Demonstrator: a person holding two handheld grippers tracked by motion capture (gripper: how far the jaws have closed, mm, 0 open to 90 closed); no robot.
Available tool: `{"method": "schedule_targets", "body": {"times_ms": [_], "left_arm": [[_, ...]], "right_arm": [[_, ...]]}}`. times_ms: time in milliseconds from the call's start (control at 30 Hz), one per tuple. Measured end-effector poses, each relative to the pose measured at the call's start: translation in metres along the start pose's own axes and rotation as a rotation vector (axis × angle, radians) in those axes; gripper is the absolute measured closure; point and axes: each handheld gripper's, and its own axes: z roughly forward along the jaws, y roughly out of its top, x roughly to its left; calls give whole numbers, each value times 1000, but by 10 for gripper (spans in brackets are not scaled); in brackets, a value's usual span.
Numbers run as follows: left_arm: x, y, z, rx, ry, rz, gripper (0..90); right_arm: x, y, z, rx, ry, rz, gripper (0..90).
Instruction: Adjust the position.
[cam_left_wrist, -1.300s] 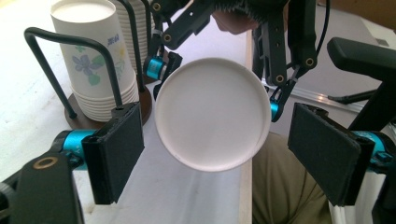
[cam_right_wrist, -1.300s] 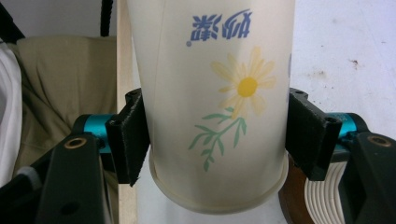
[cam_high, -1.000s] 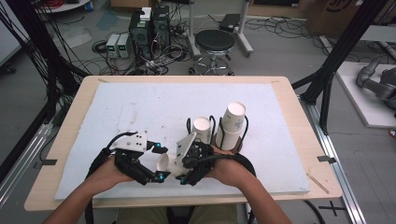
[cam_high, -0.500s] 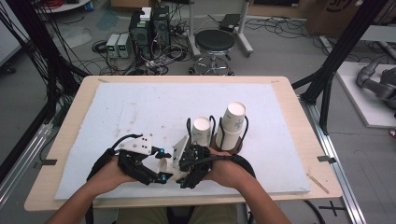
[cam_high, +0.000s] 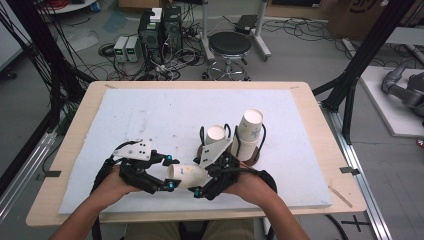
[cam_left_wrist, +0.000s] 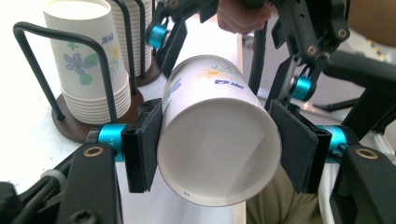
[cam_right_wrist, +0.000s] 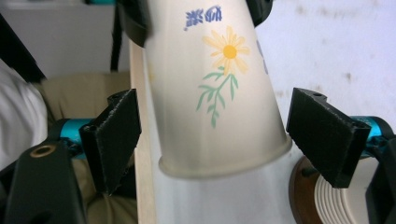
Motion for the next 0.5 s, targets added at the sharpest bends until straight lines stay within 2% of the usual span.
{"method": "schedule_targets", "body": {"times_ms": [100, 333, 500], "left_arm": [[1, -3, -2, -30, -5, 5, 372], [4, -10, -5, -78, 4, 9, 371], [6, -17, -8, -116, 16, 7, 370]], "right_arm": [[0, -5, -6, -69, 1, 17, 185], [1, -18, -11, -190, -42, 54, 185], [2, -28, -10, -246, -56, 103, 185]]}}
